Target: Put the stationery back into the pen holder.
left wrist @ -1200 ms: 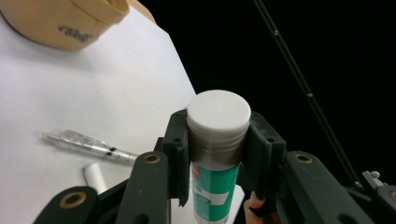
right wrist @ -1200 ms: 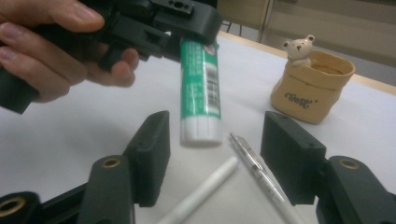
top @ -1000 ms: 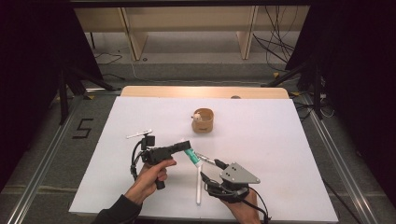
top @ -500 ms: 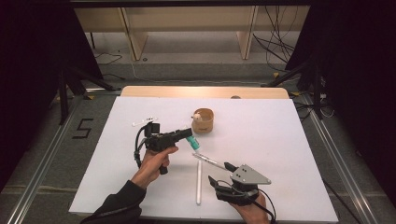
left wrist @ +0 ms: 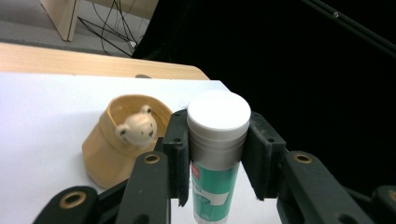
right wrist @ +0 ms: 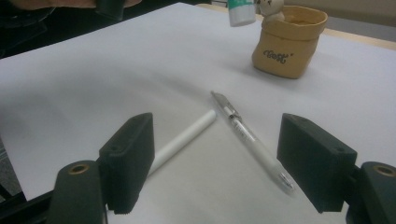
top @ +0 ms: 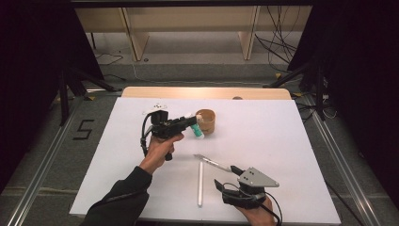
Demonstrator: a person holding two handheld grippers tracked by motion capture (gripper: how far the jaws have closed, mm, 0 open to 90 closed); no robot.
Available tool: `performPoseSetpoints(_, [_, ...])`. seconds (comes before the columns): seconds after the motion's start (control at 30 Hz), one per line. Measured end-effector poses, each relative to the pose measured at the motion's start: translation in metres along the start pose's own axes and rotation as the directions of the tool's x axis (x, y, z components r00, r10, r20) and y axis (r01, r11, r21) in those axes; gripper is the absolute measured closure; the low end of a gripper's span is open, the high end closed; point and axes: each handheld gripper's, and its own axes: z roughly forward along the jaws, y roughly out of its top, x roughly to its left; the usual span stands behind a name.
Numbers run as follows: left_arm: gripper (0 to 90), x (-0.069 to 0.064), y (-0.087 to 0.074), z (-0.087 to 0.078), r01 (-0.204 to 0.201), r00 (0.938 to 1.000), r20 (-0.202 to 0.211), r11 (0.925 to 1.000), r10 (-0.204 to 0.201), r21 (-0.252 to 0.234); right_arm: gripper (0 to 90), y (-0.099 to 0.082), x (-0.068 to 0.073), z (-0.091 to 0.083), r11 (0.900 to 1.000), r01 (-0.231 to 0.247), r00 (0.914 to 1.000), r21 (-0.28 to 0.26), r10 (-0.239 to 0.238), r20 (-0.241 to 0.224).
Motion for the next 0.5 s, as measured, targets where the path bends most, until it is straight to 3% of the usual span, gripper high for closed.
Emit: performPoseSetpoints(0.5, [64.7, 0.000, 0.025, 0.028, -0.087, 0.9947, -0.056, 0.9961, 0.086, -0.019, 26.8, -0.003, -0.002, -0.003, 0.9999, -0.011, 0.9999, 0.005, 0.011, -0.006])
